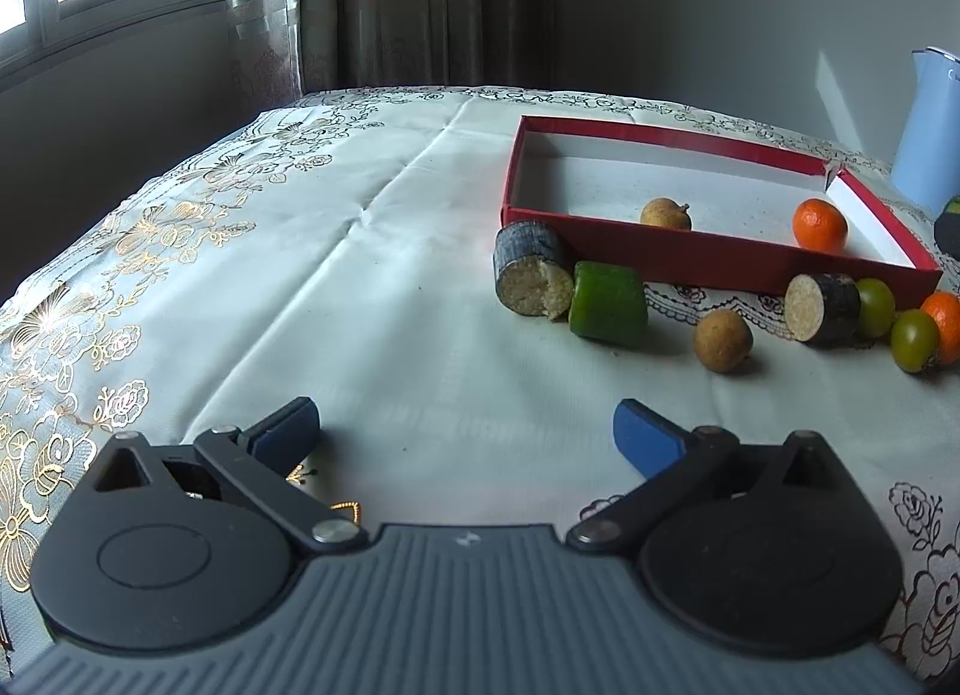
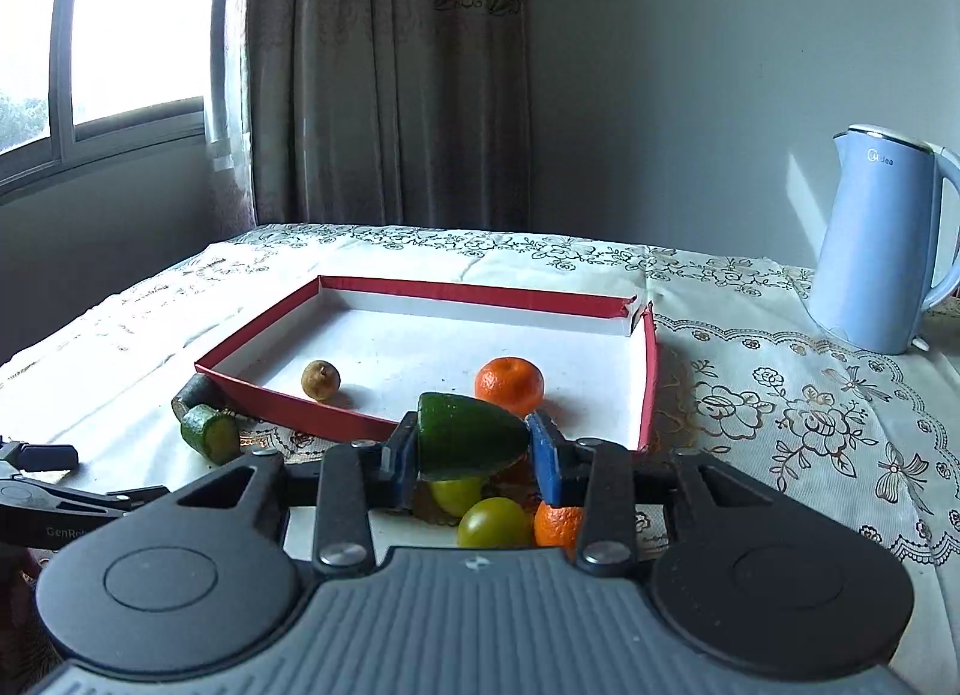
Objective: Organize fruits
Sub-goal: 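Carry the green pepper with the right tool into the tray and release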
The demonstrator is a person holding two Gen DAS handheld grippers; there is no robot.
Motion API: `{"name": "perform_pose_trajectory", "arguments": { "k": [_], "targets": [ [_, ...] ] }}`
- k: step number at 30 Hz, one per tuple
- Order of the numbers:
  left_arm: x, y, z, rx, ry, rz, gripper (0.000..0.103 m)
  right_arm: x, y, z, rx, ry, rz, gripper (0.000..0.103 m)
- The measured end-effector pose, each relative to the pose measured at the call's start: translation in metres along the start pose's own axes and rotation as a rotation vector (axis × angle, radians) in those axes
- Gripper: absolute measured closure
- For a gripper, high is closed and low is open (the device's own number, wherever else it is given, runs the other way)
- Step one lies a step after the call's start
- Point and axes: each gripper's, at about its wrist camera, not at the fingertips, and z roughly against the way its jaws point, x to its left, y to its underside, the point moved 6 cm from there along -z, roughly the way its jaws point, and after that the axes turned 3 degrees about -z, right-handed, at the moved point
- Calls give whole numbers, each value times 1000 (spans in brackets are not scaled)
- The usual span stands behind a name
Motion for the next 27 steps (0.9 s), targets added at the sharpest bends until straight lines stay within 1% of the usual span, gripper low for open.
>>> {"name": "perform_pose_trajectory", "arguments": {
  "k": [5, 11, 16, 19, 20, 22, 24, 27],
  "targets": [
    [0, 0, 1, 0, 1, 1, 0, -7, -15, -11, -22, 25, -6, 66],
    [0, 1, 1, 0, 0, 0, 0, -23, -22, -22, -22, 63, -19, 66],
    [0, 1, 1, -1, 2, 2, 0, -45, -18, -50, 32, 108, -46, 66],
    [1, 0, 1, -1, 2, 2, 0, -57, -15, -68, 71, 120, -77, 66],
    [1, 0, 1, -1, 3, 2, 0, -60, -13, -73, 82, 123, -78, 65],
    [1, 0, 1, -1, 3, 3, 0, -62, -10, -84, 116, 103, -81, 65],
    [1, 0, 1, -1, 3, 3, 0, -61, -7, -88, 119, 107, -75, 55],
    [1, 1, 1, -1, 2, 2, 0, -62, -6, -77, 81, 91, -102, 50]
  ]
}}
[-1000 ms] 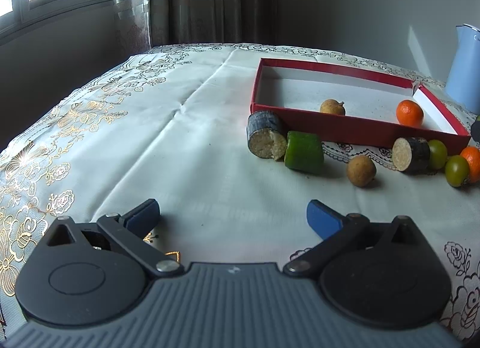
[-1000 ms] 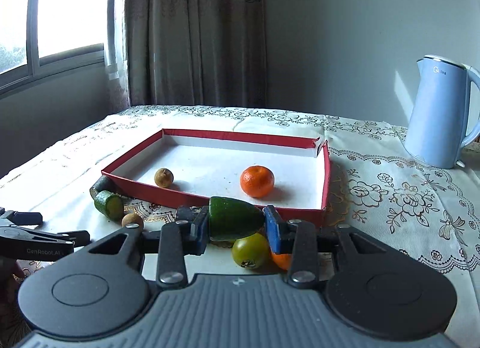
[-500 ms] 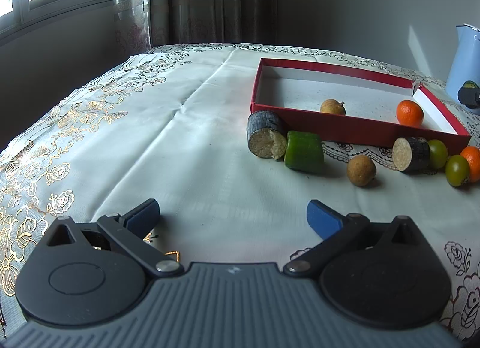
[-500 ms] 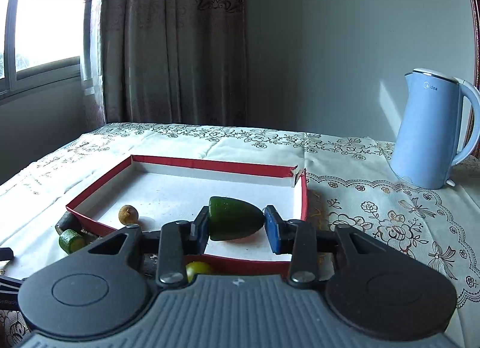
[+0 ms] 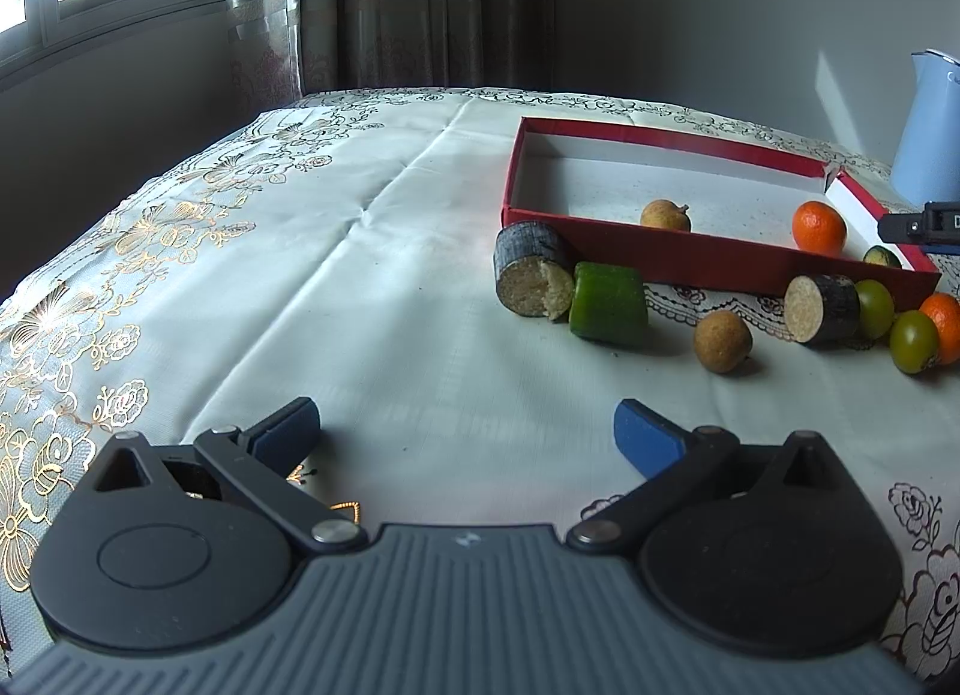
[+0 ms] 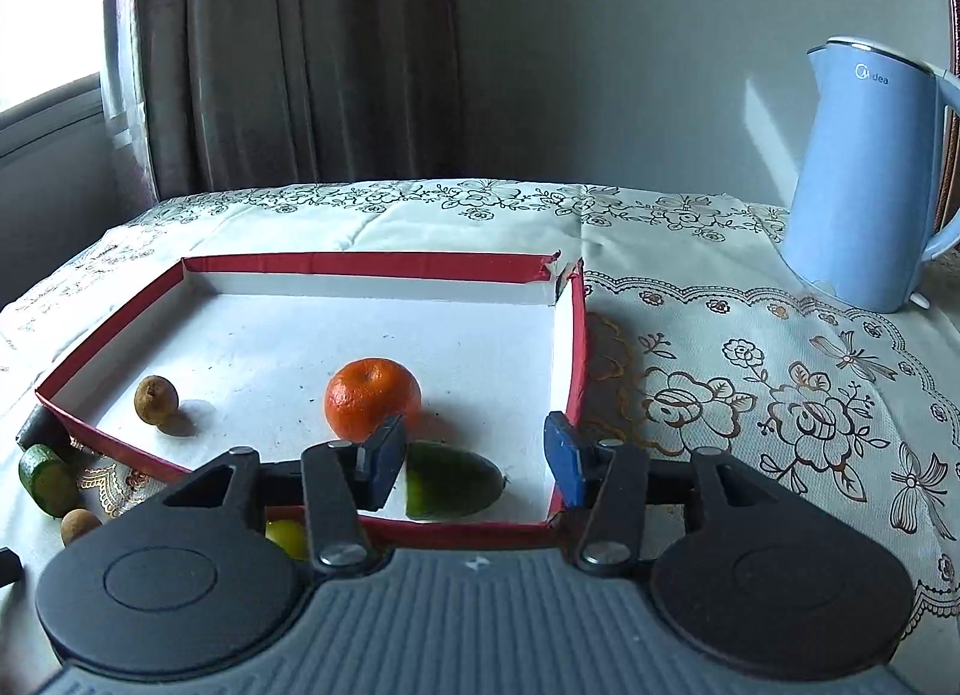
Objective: Organize fruits
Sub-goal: 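Carry the green pepper with the right tool into the tray and release, then close the left tool on the second brown longan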
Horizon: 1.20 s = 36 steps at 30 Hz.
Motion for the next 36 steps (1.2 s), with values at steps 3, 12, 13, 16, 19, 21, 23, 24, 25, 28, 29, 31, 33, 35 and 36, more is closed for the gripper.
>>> {"name": "perform_pose_trajectory", "arguments": {
  "k": [3, 12, 13, 16, 19, 21, 23, 24, 25, 28, 29, 31, 33, 35, 36],
  "targets": [
    [0, 0, 0, -1, 0, 0, 0, -4, 3, 22, -36, 30, 11, 49],
    [-11, -6, 15, -99, 27, -39, 0, -41, 49, 66, 9, 161, 9, 27],
    [-17, -7, 19, -118, 41, -47, 0, -43, 55, 65, 29, 162, 4, 27],
    [-34, -13, 28, -156, 69, -78, 0, -44, 66, 58, 63, 157, -4, 27],
    [-54, -21, 35, -203, 85, -131, 0, -45, 66, 60, 55, 158, -9, 26],
    [-66, -26, 38, -235, 93, -169, 2, -46, 67, 60, 58, 148, -20, 23],
    [-77, -30, 37, -245, 106, -197, 9, -48, 67, 62, 53, 135, -39, 23],
    [-81, -31, 35, -240, 115, -203, 11, -50, 67, 62, 50, 128, -49, 23],
    [-85, -32, 33, -234, 129, -206, 12, -51, 67, 63, 47, 123, -58, 23],
    [-93, -33, 19, -200, 145, -210, 19, -54, 67, 66, 32, 102, -88, 23],
    [-95, -32, 15, -184, 146, -210, 22, -55, 67, 67, 28, 97, -96, 23],
    [-96, -32, 3, -144, 155, -205, 27, -57, 66, 68, 22, 82, -116, 23],
    [-98, -33, -2, -143, 168, -203, 28, -59, 66, 68, 22, 69, -130, 23],
    [-101, -35, -4, -142, 171, -218, 28, -62, 66, 68, 25, 56, -149, 23],
    [-101, -35, -5, -142, 172, -221, 28, -63, 67, 68, 25, 49, -159, 23]
  ]
}}
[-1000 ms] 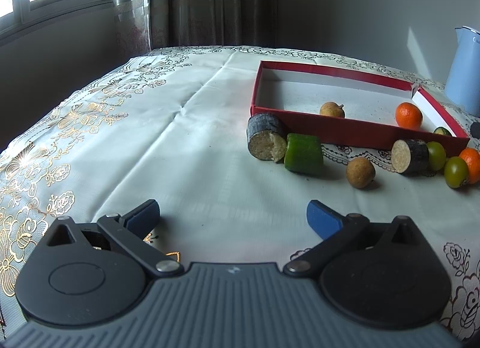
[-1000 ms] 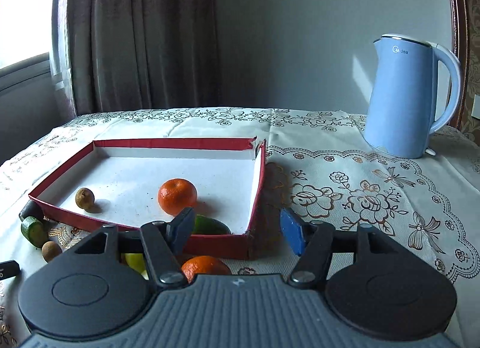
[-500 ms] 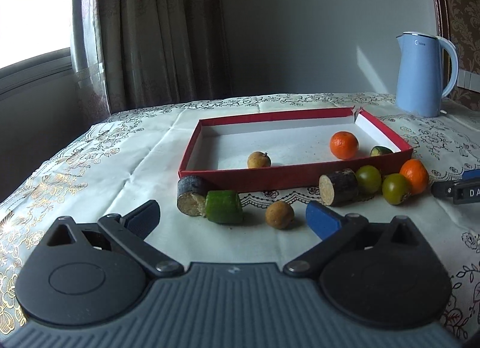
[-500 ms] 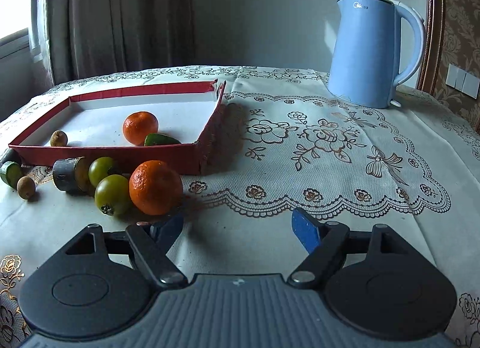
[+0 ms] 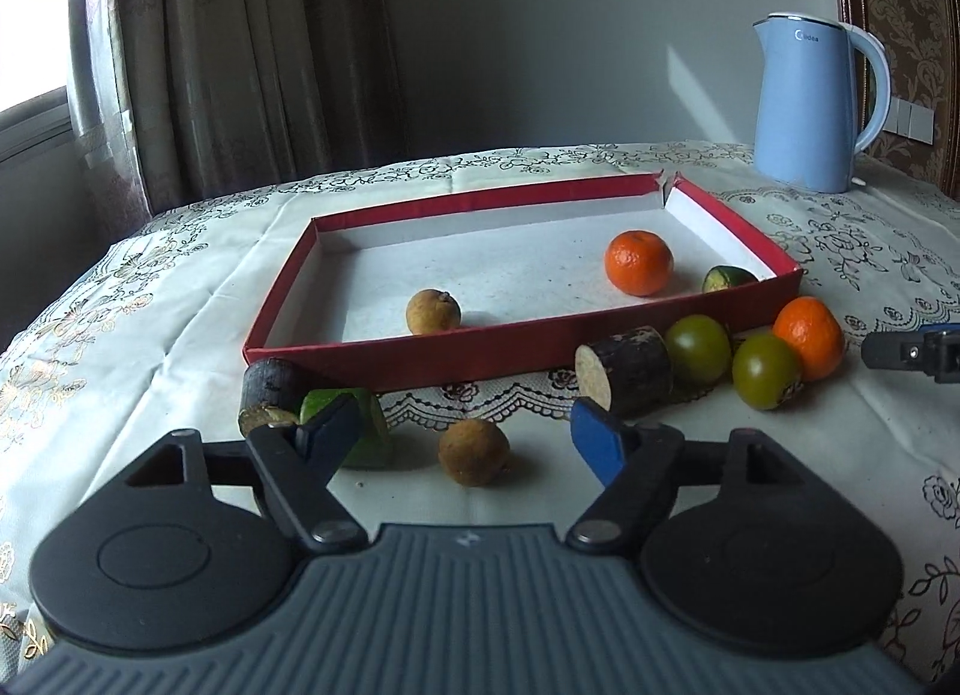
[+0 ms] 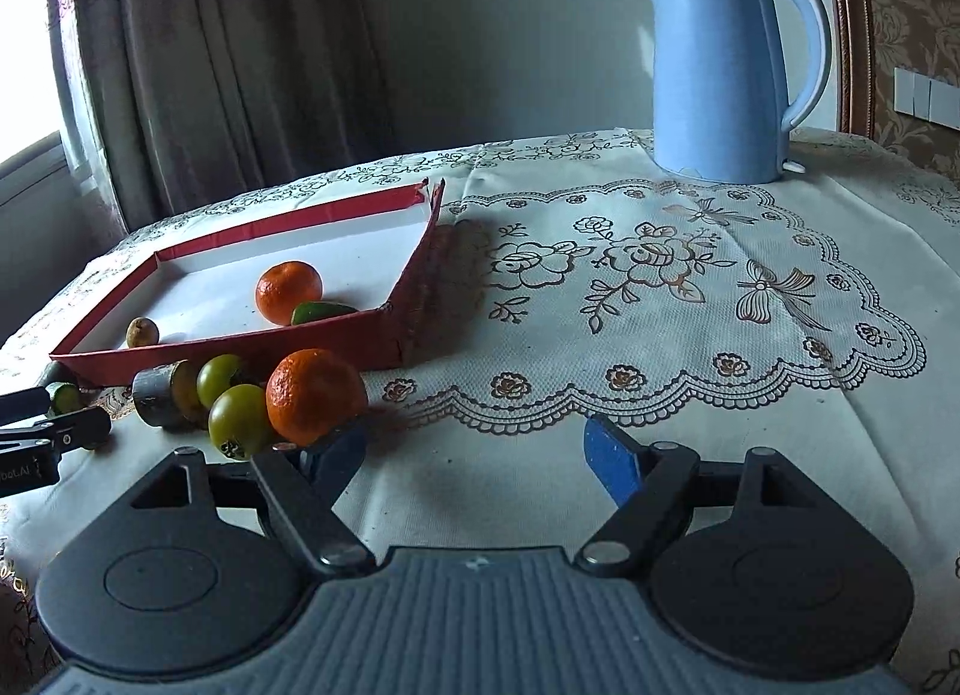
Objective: Organize fruits
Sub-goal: 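Close the left tool on the second brown longan, then carry the longan with the left tool into the tray and release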
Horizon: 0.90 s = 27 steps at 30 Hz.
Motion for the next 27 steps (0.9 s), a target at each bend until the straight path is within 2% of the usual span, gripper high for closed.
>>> {"name": "perform_pose_trajectory", "arguments": {
  "k": [2, 3, 5, 9, 13, 16, 19, 20, 23, 27],
  "targets": [
    [0, 0, 1, -1, 1, 0, 32, -3, 0, 0, 2, -15, -22, 23],
    [1, -1, 3, -4, 7, 2, 38, -4, 0, 0, 3, -23, -33, 23],
    [2, -1, 9, -10, 47, 24, 43, -6, -1, -1, 6, -32, -49, 23],
    [-5, 2, 12, -22, 71, -11, 43, -7, -1, -1, 5, -42, -57, 23],
    [-10, 6, 5, 8, 85, -21, 44, -7, 0, -1, 5, -46, -58, 23],
    [-10, 10, -3, 37, 88, -18, 49, -7, 0, -1, 5, -47, -59, 23],
    [-6, 11, -7, 54, 95, 13, 60, -7, 0, -1, 5, -47, -59, 23],
    [-4, 11, -7, 53, 88, 16, 69, -7, 0, -1, 5, -47, -60, 23],
    [-1, 11, -8, 57, 95, 36, 79, -7, 0, -1, 5, -46, -59, 23],
    [0, 11, -7, 56, 92, 42, 79, -7, 0, -1, 5, -46, -58, 23]
  ]
}}
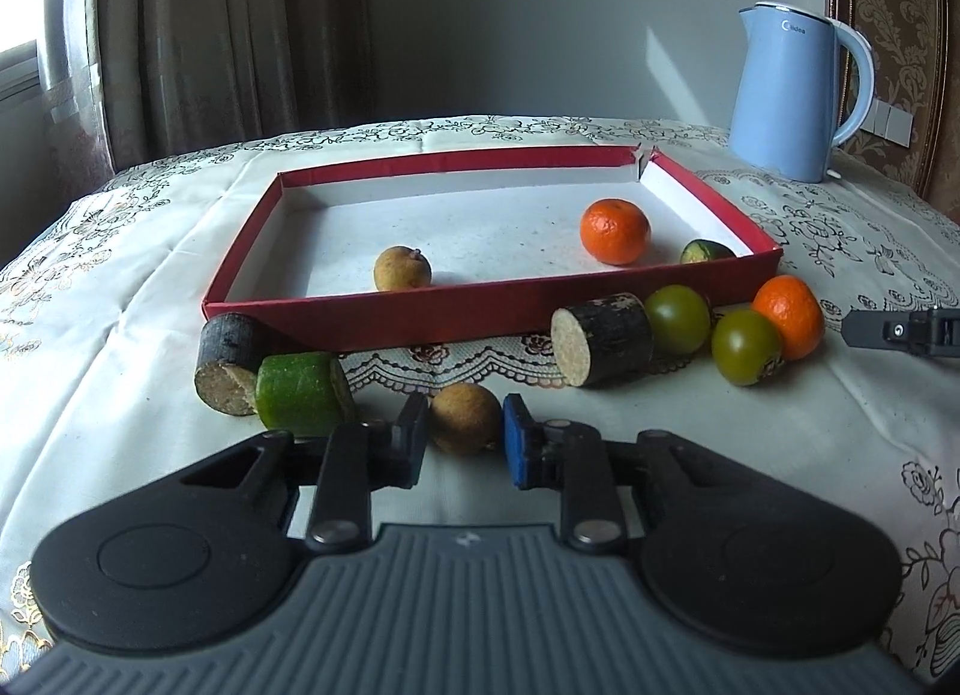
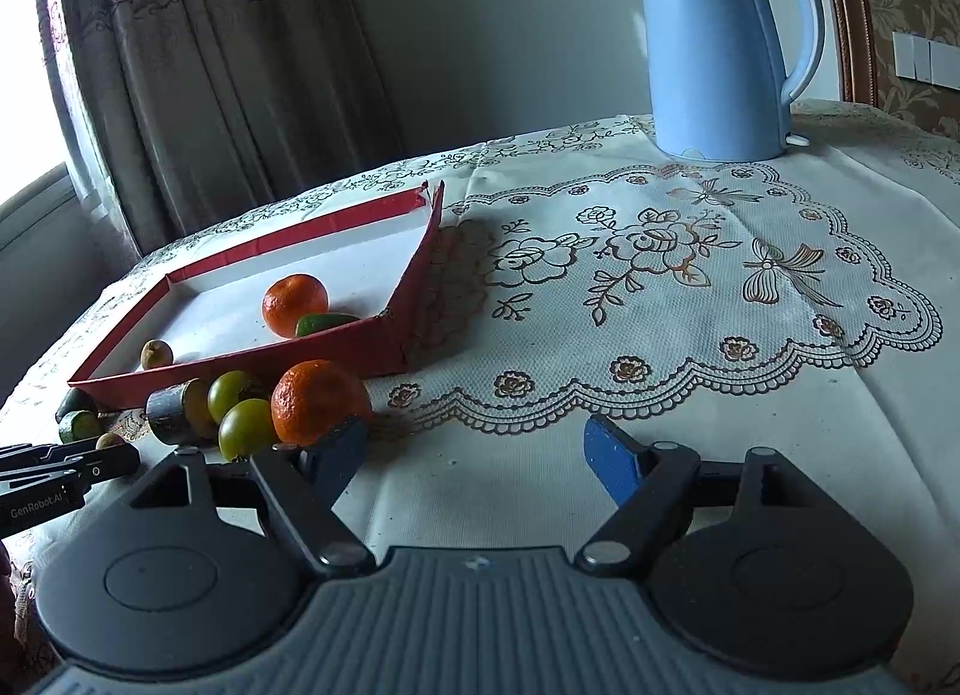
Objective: Organize fruits
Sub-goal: 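Carry the longan with the left tool into the tray and release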
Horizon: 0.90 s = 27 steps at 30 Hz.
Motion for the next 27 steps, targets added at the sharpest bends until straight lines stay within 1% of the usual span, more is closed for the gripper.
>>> {"name": "perform_pose_trajectory", "arguments": {
  "k": [3, 6, 9, 11, 15, 18, 22, 27],
  "targets": [
    [1, 0, 3, -5, -11, 6, 79, 0, 0, 0, 0, 0, -1, 23],
    [2, -5, 12, -29, -7, 7, 79, 0, 0, 0, -1, 1, -1, 23],
    [4, -16, 20, -61, -14, 3, 79, 0, 0, 0, -1, 4, -1, 23],
    [9, -28, 19, -81, -32, 3, 79, -1, 0, 0, -2, 5, -3, 23],
    [25, -51, 8, -101, -79, 25, 79, -2, 0, 1, -4, 6, -9, 23],
    [35, -61, -3, -105, -117, 34, 79, -2, 0, 1, -5, 7, -10, 23],
    [48, -66, -18, -92, -156, 44, 79, -2, 0, 1, -6, 7, -11, 23],
    [57, -67, -26, -91, -175, 62, 79, -2, 0, 1, -5, 8, -11, 23]
  ]
}}
